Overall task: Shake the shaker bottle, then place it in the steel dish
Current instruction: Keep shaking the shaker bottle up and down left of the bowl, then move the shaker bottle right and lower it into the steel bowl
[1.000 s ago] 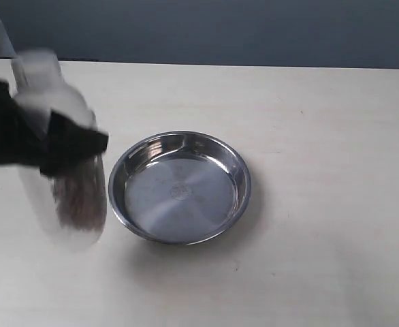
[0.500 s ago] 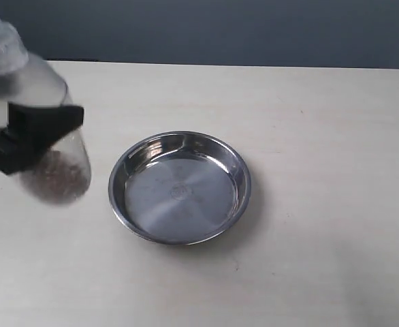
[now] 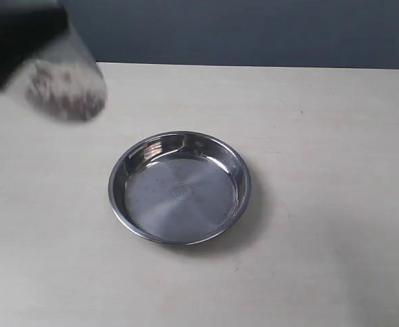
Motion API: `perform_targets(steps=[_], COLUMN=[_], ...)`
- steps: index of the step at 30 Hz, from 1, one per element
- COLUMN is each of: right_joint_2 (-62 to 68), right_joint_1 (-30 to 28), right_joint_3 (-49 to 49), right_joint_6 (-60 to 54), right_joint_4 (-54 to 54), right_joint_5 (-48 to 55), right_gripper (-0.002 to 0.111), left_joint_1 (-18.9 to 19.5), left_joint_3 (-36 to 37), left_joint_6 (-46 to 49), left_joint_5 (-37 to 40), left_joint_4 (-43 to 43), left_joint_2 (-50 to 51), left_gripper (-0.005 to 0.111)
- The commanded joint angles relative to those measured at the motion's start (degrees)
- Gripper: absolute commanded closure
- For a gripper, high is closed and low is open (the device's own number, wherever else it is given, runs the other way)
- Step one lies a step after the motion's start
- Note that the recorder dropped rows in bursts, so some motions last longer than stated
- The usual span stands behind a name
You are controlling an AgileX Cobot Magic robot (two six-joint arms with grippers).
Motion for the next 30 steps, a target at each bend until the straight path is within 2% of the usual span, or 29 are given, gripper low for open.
perform_targets(steps=[1,2,4,6,7,8,10,12,13,15,16,20,22,30], right_joint_2=[-0.25,-0.25,-0.25,-0.25,-0.25,-0.25,-0.25,-0.25,-0.25,-0.25,-0.25,-0.25,-0.25,-0.25], right_joint_1=[-0.24,-0.24,-0.24,-0.24,-0.24,-0.24,-0.24,-0.24,-0.24,-0.24,-0.24,-0.24,-0.24,-0.24], right_joint_3=[0.07,0.07,0.07,0.07,0.07,0.07,0.07,0.07,0.07,0.07,0.07,0.07,0.07,0.07], right_joint_6=[0.0,0.0,0.0,0.0,0.0,0.0,0.0,0.0,0.0,0.0,0.0,0.0,0.0,0.0], right_joint_4=[-0.12,-0.12,0.13,0.14,0.14,0.14,0.14,0.14,0.14,0.14,0.14,0.14,0.14,0.02], right_joint_5=[-0.75,-0.75,-0.58,-0.69,-0.69,-0.69,-0.69,-0.69,-0.69,-0.69,-0.69,-0.69,-0.69,-0.91], right_gripper=[0.109,0.109,0.109,0.109,0.109,0.109,0.109,0.109,0.109,0.109,0.109,0.109,0.109,0.109], left_joint_1=[-0.24,-0.24,-0.24,-0.24,-0.24,-0.24,-0.24,-0.24,-0.24,-0.24,-0.24,-0.24,-0.24,-0.24], left_joint_3=[6.35,10.06,12.04,8.01,3.8,1.24,-0.52,3.78,7.49,13.21,13.53,5.6,3.37,6.19], left_joint_6=[-12.52,-12.23,-6.37,5.45,9.14,10.0,3.51,-3.5,-4.74,-4.08,-1.92,9.69,9.8,10.35], left_joint_5=[-0.67,-3.57,-4.12,-1.16,-0.51,0.19,0.95,1.37,-0.44,-4.04,-3.47,2.64,2.36,1.39], left_joint_4=[11.27,9.63,1.95,-5.68,-9.72,-10.1,-4.31,3.08,4.02,0.46,-2.14,-9.93,-9.14,-8.14], left_joint_2=[0.18,1.98,3.26,1.55,-0.01,-0.99,-2.63,-2.0,-0.08,2.62,3.07,-0.1,-1.97,-1.82], left_gripper=[0.106,0.106,0.106,0.106,0.106,0.106,0.106,0.106,0.106,0.106,0.106,0.106,0.106,0.106])
